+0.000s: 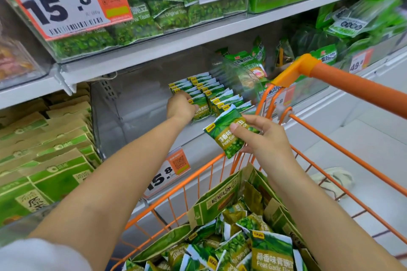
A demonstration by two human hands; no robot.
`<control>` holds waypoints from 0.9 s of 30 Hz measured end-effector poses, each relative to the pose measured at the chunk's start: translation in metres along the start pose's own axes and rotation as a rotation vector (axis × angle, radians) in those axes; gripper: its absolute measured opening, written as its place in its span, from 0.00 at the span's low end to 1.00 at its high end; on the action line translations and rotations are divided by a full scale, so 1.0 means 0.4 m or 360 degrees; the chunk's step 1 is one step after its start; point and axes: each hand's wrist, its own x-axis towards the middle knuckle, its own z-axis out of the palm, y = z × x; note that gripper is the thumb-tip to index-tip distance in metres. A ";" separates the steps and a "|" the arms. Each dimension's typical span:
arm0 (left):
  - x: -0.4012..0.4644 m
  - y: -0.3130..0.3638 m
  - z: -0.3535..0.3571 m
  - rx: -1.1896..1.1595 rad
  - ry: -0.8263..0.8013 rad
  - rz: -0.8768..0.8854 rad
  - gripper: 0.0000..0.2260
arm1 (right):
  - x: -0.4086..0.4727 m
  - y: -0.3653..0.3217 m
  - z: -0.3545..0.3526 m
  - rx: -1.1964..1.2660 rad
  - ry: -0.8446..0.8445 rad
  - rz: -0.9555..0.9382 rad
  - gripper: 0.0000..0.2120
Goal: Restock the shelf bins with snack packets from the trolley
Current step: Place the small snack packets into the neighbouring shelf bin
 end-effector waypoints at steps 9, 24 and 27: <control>0.008 -0.015 0.014 0.0072 -0.0047 0.0115 0.22 | -0.002 0.010 0.007 -0.0020 -0.0008 -0.0085 0.10; -0.290 0.087 -0.240 -0.0890 -0.0988 0.0247 0.05 | -0.019 -0.037 0.012 -0.0056 0.0101 -0.0270 0.11; -0.216 0.066 -0.231 -0.0771 -0.0558 0.0176 0.04 | -0.019 -0.015 0.000 -0.0812 0.0068 -0.0499 0.13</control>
